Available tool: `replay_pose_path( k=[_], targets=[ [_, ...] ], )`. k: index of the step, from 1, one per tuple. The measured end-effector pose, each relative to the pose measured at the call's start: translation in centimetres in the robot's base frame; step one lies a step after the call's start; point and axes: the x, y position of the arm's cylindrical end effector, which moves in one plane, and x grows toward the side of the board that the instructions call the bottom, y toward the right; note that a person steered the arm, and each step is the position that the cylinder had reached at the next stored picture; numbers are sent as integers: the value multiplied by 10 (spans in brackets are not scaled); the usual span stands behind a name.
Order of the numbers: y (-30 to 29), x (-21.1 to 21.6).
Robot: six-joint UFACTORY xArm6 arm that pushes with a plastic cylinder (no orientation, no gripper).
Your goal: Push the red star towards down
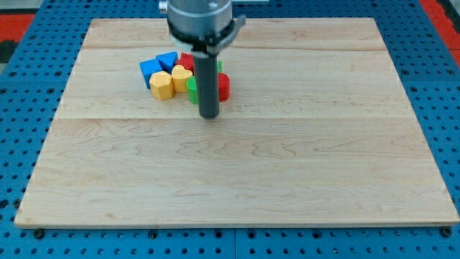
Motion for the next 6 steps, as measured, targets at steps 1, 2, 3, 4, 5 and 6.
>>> replay_pose_path(
  k=[1, 2, 3, 4, 5, 6],
  targets=[
    [81, -26],
    [85, -126],
    [28, -184],
    [-26, -152],
    [-51, -132],
    [-83, -150]
  ],
)
